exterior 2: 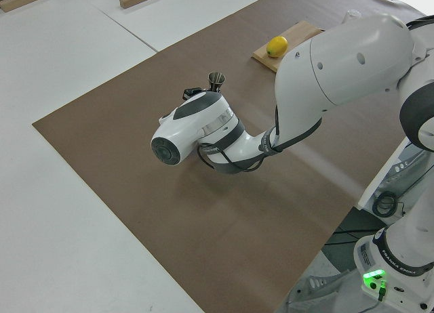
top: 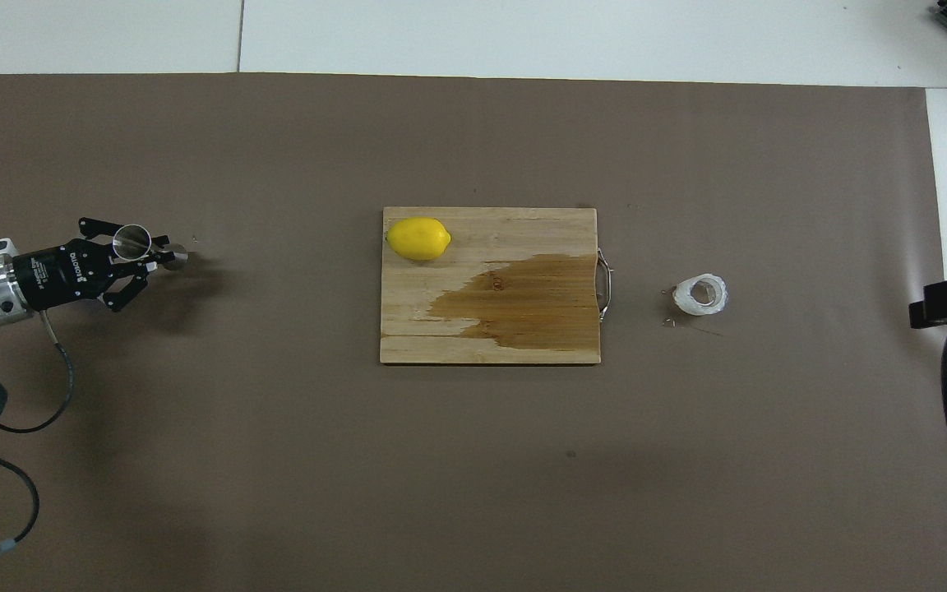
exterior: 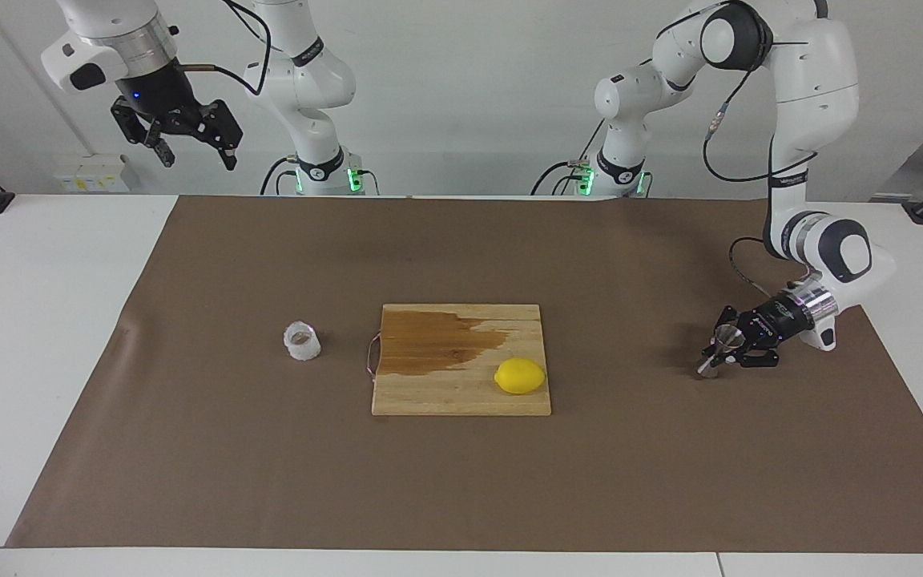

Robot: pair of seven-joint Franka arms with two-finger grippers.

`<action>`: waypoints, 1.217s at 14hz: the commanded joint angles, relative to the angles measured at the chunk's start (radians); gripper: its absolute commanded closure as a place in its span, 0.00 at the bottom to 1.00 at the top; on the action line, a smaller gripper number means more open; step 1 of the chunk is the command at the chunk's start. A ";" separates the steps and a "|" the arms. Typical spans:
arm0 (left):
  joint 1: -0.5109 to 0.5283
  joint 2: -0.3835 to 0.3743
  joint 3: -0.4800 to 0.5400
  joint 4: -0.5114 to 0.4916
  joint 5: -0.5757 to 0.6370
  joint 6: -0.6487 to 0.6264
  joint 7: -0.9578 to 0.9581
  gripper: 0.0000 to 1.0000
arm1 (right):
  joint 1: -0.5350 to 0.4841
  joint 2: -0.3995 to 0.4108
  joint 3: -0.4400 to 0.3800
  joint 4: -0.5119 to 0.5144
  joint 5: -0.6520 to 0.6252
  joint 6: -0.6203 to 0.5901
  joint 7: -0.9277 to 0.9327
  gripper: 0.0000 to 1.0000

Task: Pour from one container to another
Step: 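Close the left gripper on the metal cup and lift it, then carry the metal cup with the left gripper over the cutting board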

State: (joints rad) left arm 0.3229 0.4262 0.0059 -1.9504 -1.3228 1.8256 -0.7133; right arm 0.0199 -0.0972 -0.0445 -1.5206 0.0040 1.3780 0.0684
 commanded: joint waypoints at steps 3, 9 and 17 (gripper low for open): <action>-0.102 -0.086 0.000 -0.019 -0.078 -0.026 -0.095 1.00 | -0.008 -0.016 0.002 -0.012 -0.007 -0.008 -0.021 0.00; -0.316 -0.171 0.002 -0.035 -0.196 0.058 -0.164 1.00 | -0.008 -0.016 0.002 -0.012 -0.007 -0.008 -0.021 0.00; -0.628 -0.224 -0.001 -0.094 -0.447 0.400 -0.233 1.00 | -0.008 -0.016 0.002 -0.012 -0.007 -0.008 -0.019 0.00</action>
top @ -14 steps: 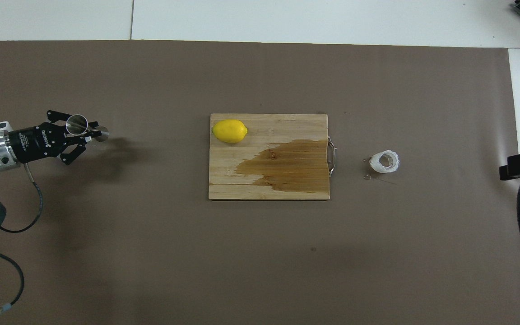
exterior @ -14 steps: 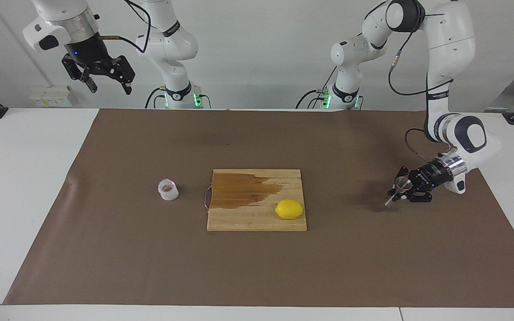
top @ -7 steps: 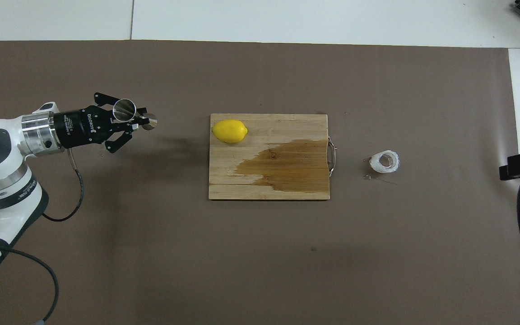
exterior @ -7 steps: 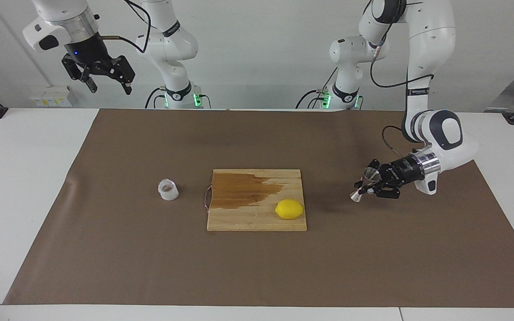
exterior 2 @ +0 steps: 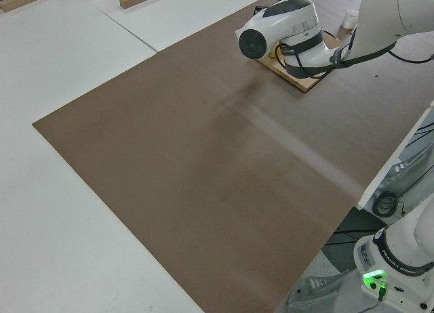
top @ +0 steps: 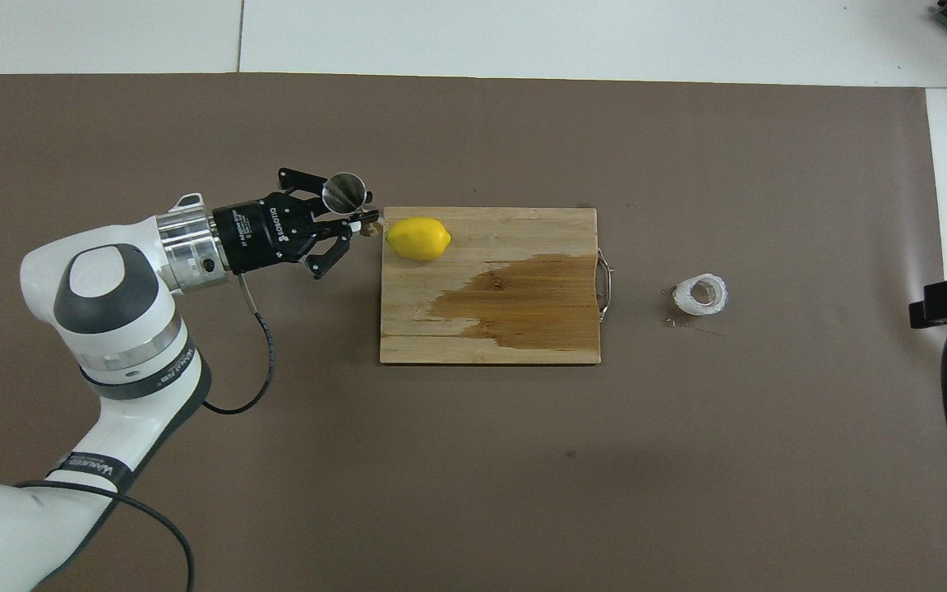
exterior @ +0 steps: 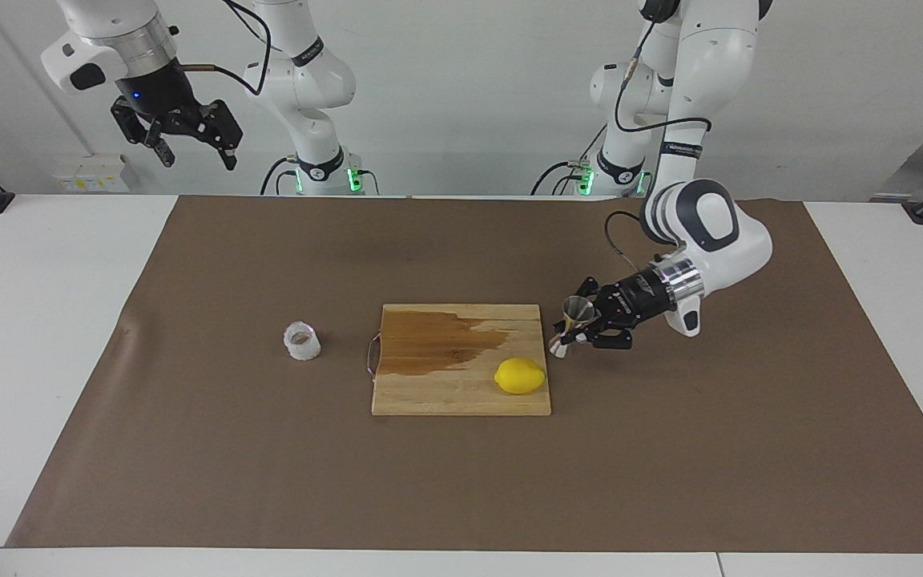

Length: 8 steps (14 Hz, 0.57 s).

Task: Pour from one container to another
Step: 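Carry the metal cup with the left gripper over the cutting board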

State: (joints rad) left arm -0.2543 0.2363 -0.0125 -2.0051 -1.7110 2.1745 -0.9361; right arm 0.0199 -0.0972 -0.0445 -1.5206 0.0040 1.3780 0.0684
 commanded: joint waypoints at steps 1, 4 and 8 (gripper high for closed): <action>-0.081 -0.034 0.017 -0.049 -0.087 0.074 -0.007 1.00 | -0.008 -0.016 0.002 -0.012 -0.007 -0.008 -0.021 0.00; -0.172 -0.029 0.017 -0.054 -0.209 0.172 0.040 1.00 | -0.008 -0.016 0.002 -0.012 -0.007 -0.008 -0.021 0.00; -0.258 -0.015 0.017 -0.076 -0.392 0.252 0.189 1.00 | -0.008 -0.016 0.002 -0.012 -0.007 -0.008 -0.021 0.00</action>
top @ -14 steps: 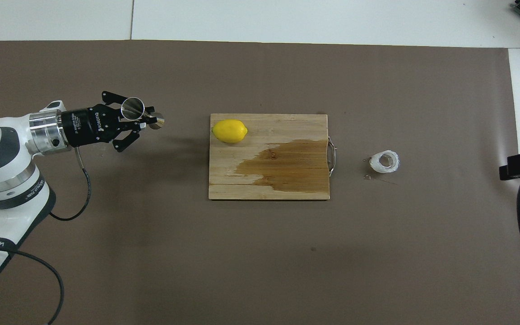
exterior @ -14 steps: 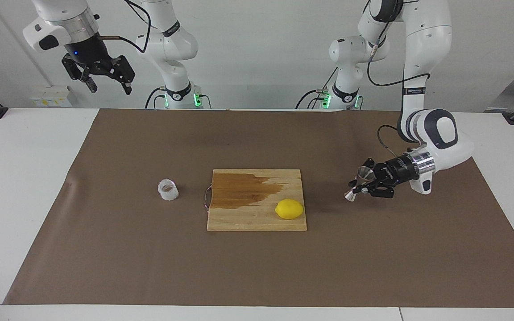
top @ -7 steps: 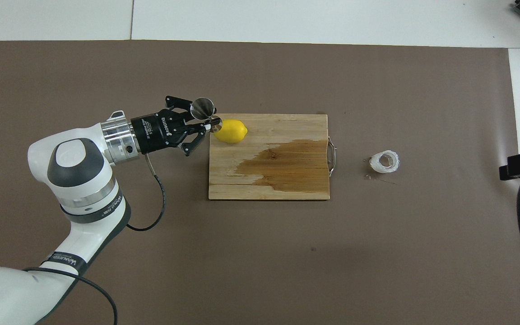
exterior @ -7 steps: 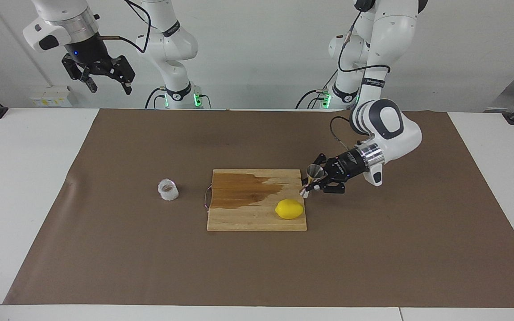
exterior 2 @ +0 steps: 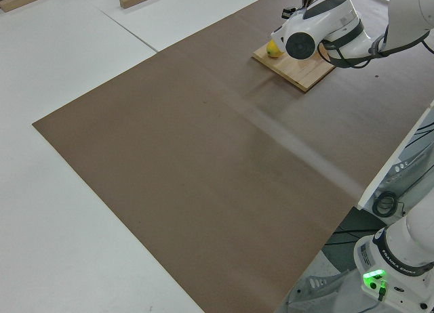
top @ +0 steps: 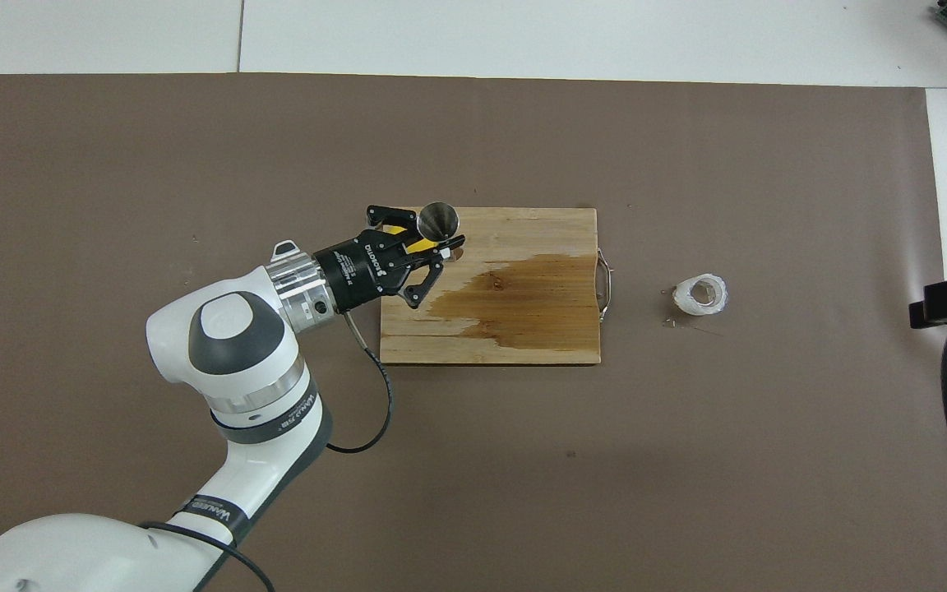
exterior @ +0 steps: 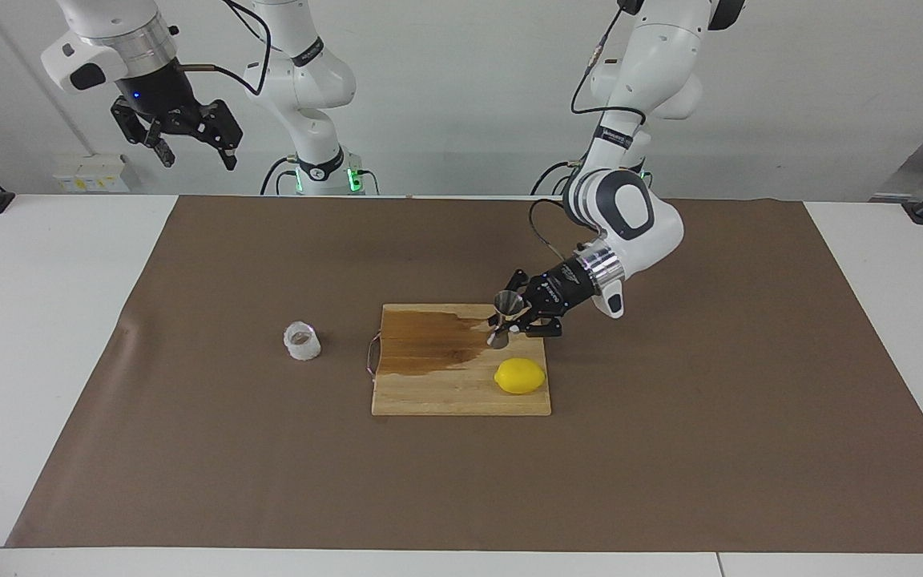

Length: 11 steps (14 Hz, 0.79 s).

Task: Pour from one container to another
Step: 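Carry the metal cup with the left gripper over the cutting board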

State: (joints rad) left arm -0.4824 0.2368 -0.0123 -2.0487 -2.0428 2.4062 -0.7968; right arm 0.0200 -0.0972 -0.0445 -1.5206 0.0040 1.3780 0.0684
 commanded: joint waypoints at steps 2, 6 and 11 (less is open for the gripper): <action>-0.039 0.010 0.017 -0.034 -0.117 0.019 0.129 1.00 | -0.008 -0.016 0.002 -0.012 -0.007 -0.008 -0.019 0.00; -0.108 0.079 0.018 -0.022 -0.246 0.043 0.229 1.00 | -0.008 -0.016 0.002 -0.012 -0.007 -0.008 -0.019 0.00; -0.128 0.113 0.017 0.002 -0.284 0.111 0.234 1.00 | -0.008 -0.016 0.002 -0.012 -0.007 -0.008 -0.021 0.00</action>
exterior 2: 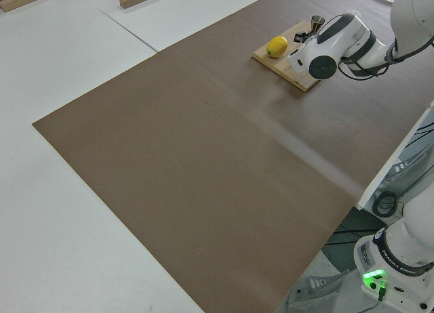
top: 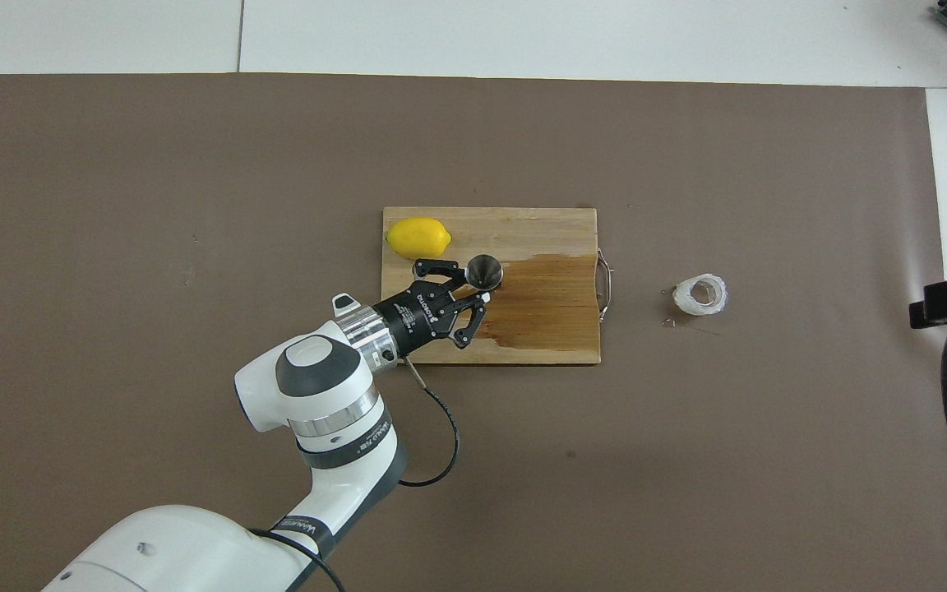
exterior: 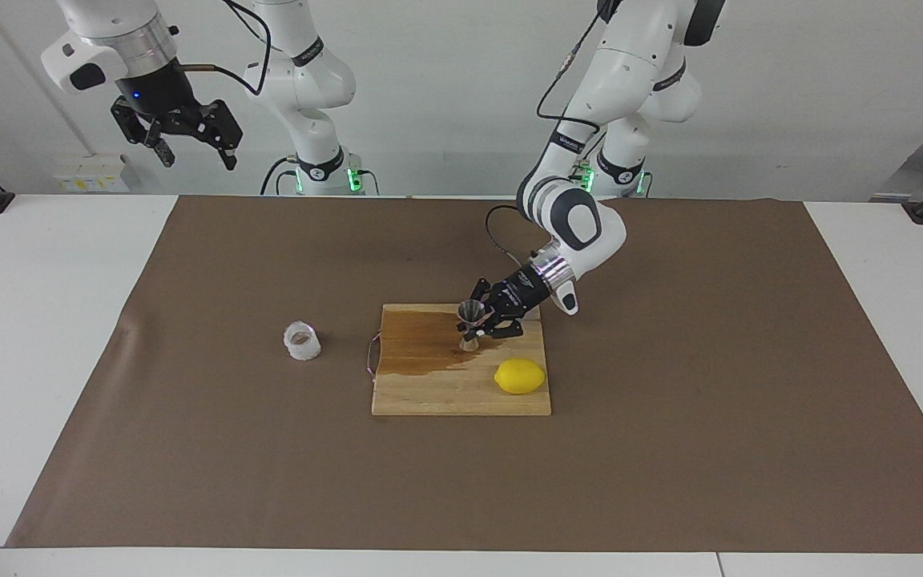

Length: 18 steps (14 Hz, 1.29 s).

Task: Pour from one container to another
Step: 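Lower the metal cup onto the board and open the left gripper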

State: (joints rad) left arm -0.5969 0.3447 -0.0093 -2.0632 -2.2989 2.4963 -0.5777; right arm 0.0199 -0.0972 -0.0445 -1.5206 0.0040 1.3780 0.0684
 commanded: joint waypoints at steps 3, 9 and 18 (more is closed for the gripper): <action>-0.014 0.008 0.014 0.017 -0.028 0.015 0.016 1.00 | -0.008 -0.016 0.002 -0.012 -0.006 -0.008 -0.019 0.00; -0.012 0.050 0.014 0.031 -0.068 -0.028 0.067 0.94 | -0.008 -0.016 0.002 -0.012 -0.007 -0.008 -0.021 0.00; -0.009 0.020 0.015 0.034 0.013 0.053 0.072 0.00 | -0.008 -0.016 0.002 -0.012 -0.007 -0.008 -0.021 0.00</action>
State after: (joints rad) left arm -0.5964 0.3817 0.0003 -2.0304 -2.3060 2.5000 -0.5089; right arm 0.0199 -0.0972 -0.0445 -1.5206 0.0040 1.3780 0.0684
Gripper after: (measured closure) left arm 0.000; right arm 0.000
